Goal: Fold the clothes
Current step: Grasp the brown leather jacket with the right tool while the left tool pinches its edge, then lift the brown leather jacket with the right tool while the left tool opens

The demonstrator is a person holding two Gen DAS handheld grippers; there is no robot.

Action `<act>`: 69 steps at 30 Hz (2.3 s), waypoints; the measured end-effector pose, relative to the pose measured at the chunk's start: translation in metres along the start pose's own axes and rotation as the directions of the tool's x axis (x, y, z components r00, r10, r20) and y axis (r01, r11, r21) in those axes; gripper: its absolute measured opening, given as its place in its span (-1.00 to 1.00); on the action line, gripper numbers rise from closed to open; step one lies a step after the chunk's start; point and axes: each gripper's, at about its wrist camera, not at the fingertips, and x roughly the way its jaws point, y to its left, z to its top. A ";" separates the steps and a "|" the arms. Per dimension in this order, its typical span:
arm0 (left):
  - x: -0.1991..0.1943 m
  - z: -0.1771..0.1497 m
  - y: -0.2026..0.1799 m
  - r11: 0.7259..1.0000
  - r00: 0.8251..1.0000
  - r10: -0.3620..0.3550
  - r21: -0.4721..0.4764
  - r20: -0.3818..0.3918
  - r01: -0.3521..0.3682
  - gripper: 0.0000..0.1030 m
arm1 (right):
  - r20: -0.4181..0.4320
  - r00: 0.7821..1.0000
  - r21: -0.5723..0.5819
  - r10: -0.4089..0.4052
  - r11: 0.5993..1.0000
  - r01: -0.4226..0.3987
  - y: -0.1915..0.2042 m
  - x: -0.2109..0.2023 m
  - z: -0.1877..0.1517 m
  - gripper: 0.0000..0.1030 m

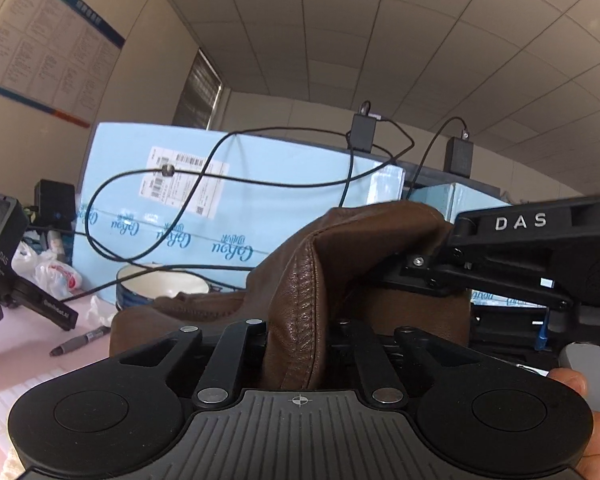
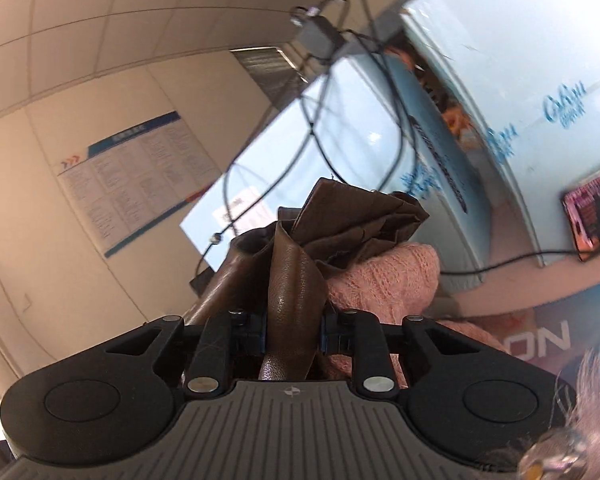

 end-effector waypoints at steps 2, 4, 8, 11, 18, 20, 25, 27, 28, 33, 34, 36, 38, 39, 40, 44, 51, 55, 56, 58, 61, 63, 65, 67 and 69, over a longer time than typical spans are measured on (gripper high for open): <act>-0.012 0.002 -0.006 0.999 0.995 -0.016 0.029 0.102 0.014 -0.91 | 0.030 0.997 -0.022 0.067 0.998 -0.066 0.009 -0.006 0.003 -0.61; -0.025 0.003 -0.010 0.997 0.977 -0.055 0.055 0.204 0.045 -0.92 | 0.061 0.990 -0.041 0.129 0.991 -0.127 0.015 -0.015 0.005 -0.61; -0.048 0.001 -0.023 0.985 0.915 -0.106 0.168 0.389 0.042 -0.94 | 0.121 0.965 -0.115 0.233 0.969 -0.219 0.026 -0.039 0.007 -0.61; -0.059 0.001 -0.036 0.975 0.881 -0.149 0.217 0.448 0.054 -0.94 | 0.143 0.948 -0.128 0.285 0.955 -0.268 0.029 -0.062 0.012 -0.61; -0.081 0.002 -0.088 0.936 0.804 -0.233 0.352 0.547 0.032 -0.95 | 0.230 0.921 -0.136 0.316 0.947 -0.291 0.020 -0.126 0.027 -0.61; -0.082 0.004 -0.104 0.931 0.787 -0.256 0.361 0.562 0.045 -0.95 | 0.261 0.910 -0.145 0.322 0.945 -0.293 0.016 -0.144 0.032 -0.61; -0.090 0.006 -0.147 0.924 0.749 -0.318 0.365 0.581 0.110 -0.95 | 0.338 0.895 -0.152 0.292 0.955 -0.254 0.005 -0.192 0.045 -0.61; -0.092 0.007 -0.165 0.919 0.744 -0.345 0.368 0.572 0.143 -0.95 | 0.370 0.891 -0.156 0.264 0.963 -0.221 -0.001 -0.213 0.050 -0.61; -0.091 0.007 -0.175 0.916 0.746 -0.362 0.364 0.559 0.172 -0.95 | 0.384 0.890 -0.153 0.246 0.968 -0.201 -0.006 -0.223 0.053 -0.61; -0.077 -0.002 -0.232 0.897 0.757 -0.427 0.339 0.495 0.284 -0.95 | 0.442 0.888 -0.125 0.128 0.989 -0.081 -0.038 -0.264 0.069 -0.61; -0.072 -0.005 -0.243 0.889 0.761 -0.440 0.349 0.478 0.295 -0.95 | 0.451 0.887 -0.121 0.098 0.991 -0.048 -0.045 -0.270 0.073 -0.61; -0.063 -0.011 -0.264 0.874 0.771 -0.469 0.354 0.431 0.334 -0.94 | 0.456 0.890 -0.078 0.027 0.997 0.010 -0.064 -0.286 0.078 -0.61; -0.060 -0.016 -0.278 0.851 0.783 -0.514 0.320 0.350 0.416 -0.93 | 0.454 0.890 -0.025 -0.047 0.998 0.065 -0.082 -0.302 0.081 -0.61; -0.060 -0.021 -0.284 0.834 0.781 -0.544 0.305 0.306 0.461 -0.93 | 0.453 0.887 -0.004 -0.087 0.995 0.100 -0.091 -0.310 0.080 -0.61; -0.060 -0.026 -0.290 0.814 0.776 -0.573 0.286 0.262 0.505 -0.93 | 0.452 0.883 0.015 -0.127 0.991 0.135 -0.100 -0.319 0.077 -0.61; -0.051 -0.045 -0.308 0.694 0.704 -0.709 0.214 0.040 0.687 -0.84 | 0.430 0.861 0.127 -0.274 0.962 0.242 -0.141 -0.348 0.058 -0.62; -0.011 -0.049 -0.290 0.584 0.566 -0.803 -0.063 -0.186 0.809 0.28 | 0.382 0.774 0.405 -0.505 0.844 0.351 -0.213 -0.391 0.021 -0.62; -0.012 -0.037 -0.254 0.563 0.542 -0.819 -0.083 -0.190 0.822 0.80 | 0.348 0.736 0.509 -0.581 0.776 0.372 -0.241 -0.408 0.007 -0.62; -0.005 -0.038 -0.249 0.558 0.530 -0.816 -0.074 -0.233 0.827 0.86 | 0.343 0.730 0.527 -0.591 0.765 0.371 -0.244 -0.410 0.003 -0.62; -0.004 -0.043 -0.249 0.546 0.514 -0.793 -0.006 -0.328 0.838 0.93 | 0.332 0.727 0.552 -0.601 0.749 0.367 -0.251 -0.412 0.000 -0.60; -0.009 -0.056 -0.258 0.541 0.517 -0.685 0.116 -0.513 0.833 0.98 | 0.333 0.723 0.563 -0.605 0.743 0.362 -0.252 -0.413 -0.002 -0.52; -0.018 -0.072 -0.264 0.511 0.492 -0.637 0.152 -0.594 0.846 0.98 | 0.331 0.724 0.578 -0.606 0.736 0.353 -0.252 -0.414 -0.002 -0.38; -0.018 -0.089 -0.276 0.475 0.454 -0.602 0.162 -0.657 0.865 0.98 | 0.327 0.725 0.595 -0.606 0.728 0.340 -0.253 -0.416 -0.003 -0.16; -0.014 -0.105 -0.291 0.455 0.425 -0.566 0.162 -0.706 0.875 0.98 | 0.325 0.729 0.609 -0.603 0.723 0.326 -0.252 -0.420 -0.003 0.09; -0.008 -0.114 -0.303 0.453 0.424 -0.541 0.173 -0.726 0.875 0.98 | 0.335 0.729 0.611 -0.597 0.727 0.314 -0.245 -0.429 -0.005 0.34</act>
